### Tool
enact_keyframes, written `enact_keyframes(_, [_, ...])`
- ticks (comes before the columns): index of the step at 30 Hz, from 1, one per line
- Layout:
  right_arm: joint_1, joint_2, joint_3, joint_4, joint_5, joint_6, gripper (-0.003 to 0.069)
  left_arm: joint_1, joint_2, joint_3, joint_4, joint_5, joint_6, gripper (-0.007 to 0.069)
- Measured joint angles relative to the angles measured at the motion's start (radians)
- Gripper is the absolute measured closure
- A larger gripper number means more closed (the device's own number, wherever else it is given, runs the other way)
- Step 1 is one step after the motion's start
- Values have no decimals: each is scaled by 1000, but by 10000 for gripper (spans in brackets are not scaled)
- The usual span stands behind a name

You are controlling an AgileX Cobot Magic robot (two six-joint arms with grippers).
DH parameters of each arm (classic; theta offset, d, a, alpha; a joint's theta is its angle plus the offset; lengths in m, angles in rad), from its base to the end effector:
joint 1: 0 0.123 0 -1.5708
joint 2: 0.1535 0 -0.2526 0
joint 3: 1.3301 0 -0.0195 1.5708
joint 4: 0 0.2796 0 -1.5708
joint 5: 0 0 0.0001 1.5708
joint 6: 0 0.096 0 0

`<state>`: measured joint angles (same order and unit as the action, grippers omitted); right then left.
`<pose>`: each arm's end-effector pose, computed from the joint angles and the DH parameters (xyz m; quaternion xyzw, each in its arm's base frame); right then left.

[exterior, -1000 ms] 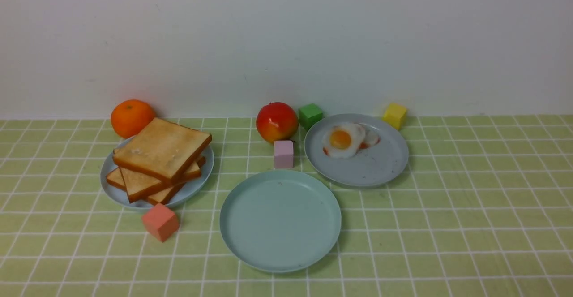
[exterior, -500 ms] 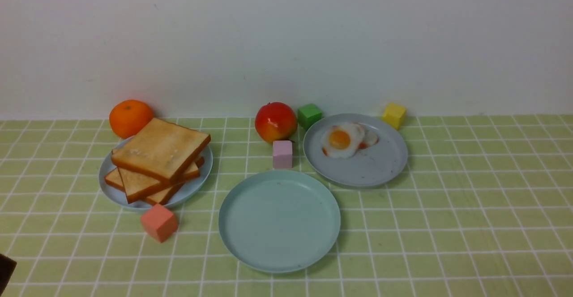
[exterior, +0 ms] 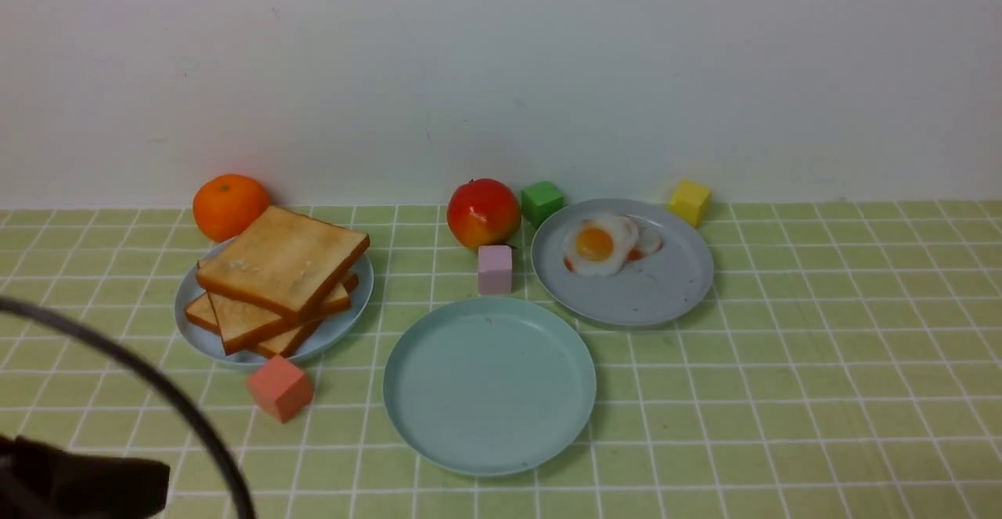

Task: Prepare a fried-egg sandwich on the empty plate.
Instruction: Use the left arm to grab a slice of bread

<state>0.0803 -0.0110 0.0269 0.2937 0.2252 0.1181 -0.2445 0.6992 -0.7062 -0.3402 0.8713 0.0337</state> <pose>0.1214 0.0160 0.1843 0.1012 0.7494 0.1808 0.6288 0.1671 -0.0670 0.2957 0.0761 0.9072 -0.2008 0.3618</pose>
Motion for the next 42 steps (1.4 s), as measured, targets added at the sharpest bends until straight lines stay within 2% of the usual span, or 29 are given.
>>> enact_keyframes(3, [0, 0, 0, 94, -107, 13, 418, -4, 84, -36, 13, -42, -34, 546])
enact_keyframes(8, [0, 0, -13, 185, -123, 31, 418, -5, 166, -42, 14, -66, 0, 547])
enact_keyframes(11, [0, 44, -172, 186, 85, 24, 454, -5, 227, -54, 7, -68, 30, 547])
enact_keyframes(13, [0, 81, -241, 178, 158, 2, 479, -5, 258, -71, 3, -68, 38, 547])
enact_keyframes(14, [0, 169, -393, 156, 307, -62, 536, -5, 301, -95, -4, -67, 51, 547])
enact_keyframes(16, [0, 227, -470, 143, 397, -104, 572, -5, 338, -127, -6, -67, 55, 547])
enact_keyframes(17, [1, 334, -604, 122, 556, -177, 634, -6, 393, -175, -9, -67, 57, 547])
enact_keyframes(20, [35, 491, -768, 110, 745, -229, 670, -38, 472, -254, 22, -71, 57, 547])
enact_keyframes(24, [108, 597, -879, 102, 805, -240, 670, -117, 555, -335, 104, -88, 51, 547])
enact_keyframes(26, [173, 657, -936, 75, 818, -243, 665, -161, 638, -404, 189, -85, 18, 547])
enact_keyframes(29, [242, 698, -978, 27, 819, -249, 659, -163, 774, -505, 295, -59, -61, 547])
enact_keyframes(32, [270, 702, -988, -1, 820, -249, 657, -145, 899, -582, 381, -47, -118, 542])
enact_keyframes(36, [275, 702, -989, -14, 823, -249, 655, -114, 1038, -669, 439, -59, -124, 496])
enact_keyframes(40, [277, 700, -989, -19, 838, -249, 652, -61, 1170, -776, 468, -78, -123, 370])
enact_keyframes(41, [277, 700, -989, -19, 839, -249, 652, -58, 1175, -780, 467, -79, -123, 370])
enact_keyframes(42, [278, 700, -989, -19, 849, -249, 652, -40, 1212, -810, 470, -86, -123, 311])
